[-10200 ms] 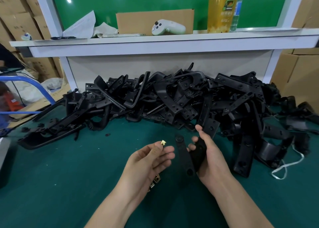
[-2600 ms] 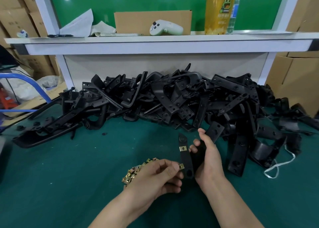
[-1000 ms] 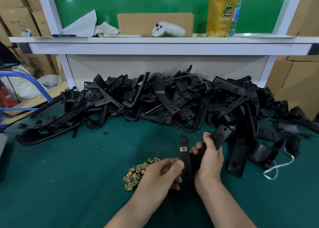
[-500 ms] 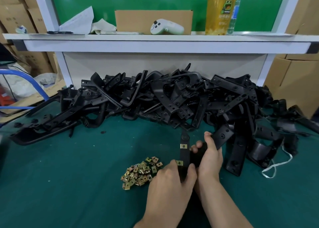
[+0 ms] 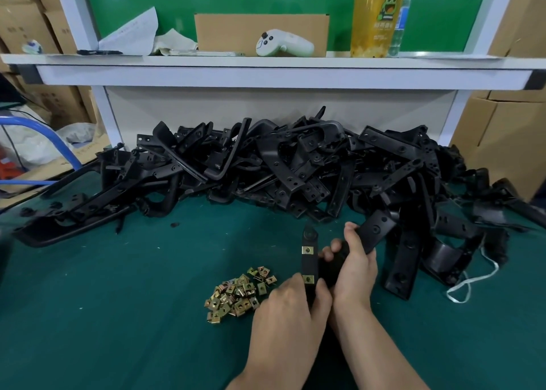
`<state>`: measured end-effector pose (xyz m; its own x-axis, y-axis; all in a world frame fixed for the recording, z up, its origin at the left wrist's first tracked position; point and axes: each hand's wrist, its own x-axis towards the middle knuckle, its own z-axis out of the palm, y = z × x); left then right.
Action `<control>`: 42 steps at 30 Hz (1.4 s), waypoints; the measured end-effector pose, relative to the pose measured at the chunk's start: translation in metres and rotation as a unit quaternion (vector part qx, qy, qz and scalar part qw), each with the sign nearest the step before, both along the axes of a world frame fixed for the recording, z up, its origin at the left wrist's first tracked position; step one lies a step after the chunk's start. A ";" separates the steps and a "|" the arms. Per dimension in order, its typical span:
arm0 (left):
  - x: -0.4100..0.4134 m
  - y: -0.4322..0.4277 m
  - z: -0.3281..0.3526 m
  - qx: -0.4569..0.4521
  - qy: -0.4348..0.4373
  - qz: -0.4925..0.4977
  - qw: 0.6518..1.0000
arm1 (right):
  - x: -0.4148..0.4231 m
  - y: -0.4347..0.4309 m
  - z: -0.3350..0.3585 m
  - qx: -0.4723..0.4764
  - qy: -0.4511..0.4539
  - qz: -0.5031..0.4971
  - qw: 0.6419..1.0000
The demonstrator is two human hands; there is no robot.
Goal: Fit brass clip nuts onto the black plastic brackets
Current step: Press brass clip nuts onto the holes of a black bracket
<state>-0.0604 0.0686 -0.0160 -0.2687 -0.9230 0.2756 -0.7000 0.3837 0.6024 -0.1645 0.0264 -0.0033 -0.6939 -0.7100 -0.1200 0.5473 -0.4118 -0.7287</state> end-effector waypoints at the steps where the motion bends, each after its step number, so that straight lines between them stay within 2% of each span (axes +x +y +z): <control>1: 0.000 0.000 0.000 -0.003 0.003 -0.002 1.000 | 0.000 0.000 0.000 -0.001 -0.001 0.002 1.000; 11: 0.005 -0.005 0.001 -0.015 0.040 -0.019 0.999 | 0.002 0.001 -0.001 0.003 -0.010 0.028 1.000; 16: 0.027 -0.021 0.007 -0.074 0.080 0.037 0.993 | 0.008 0.002 -0.001 -0.040 -0.038 0.175 0.983; 20: 0.034 -0.025 0.010 -0.138 0.058 0.041 0.988 | 0.009 0.002 0.001 -0.040 -0.057 0.246 0.967; 31: 0.035 -0.025 0.009 -0.173 0.048 0.008 0.984 | 0.005 0.004 0.004 -0.053 -0.067 0.252 0.964; 42: 0.037 -0.029 0.004 -0.133 0.046 0.026 0.990 | 0.005 0.006 0.005 -0.058 -0.049 0.236 0.969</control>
<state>-0.0237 0.0394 -0.0117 -0.1863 -0.8257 0.5324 -0.6698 0.5032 0.5460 -0.1600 0.0322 0.0020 -0.2781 -0.9580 -0.0694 0.7582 -0.1746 -0.6282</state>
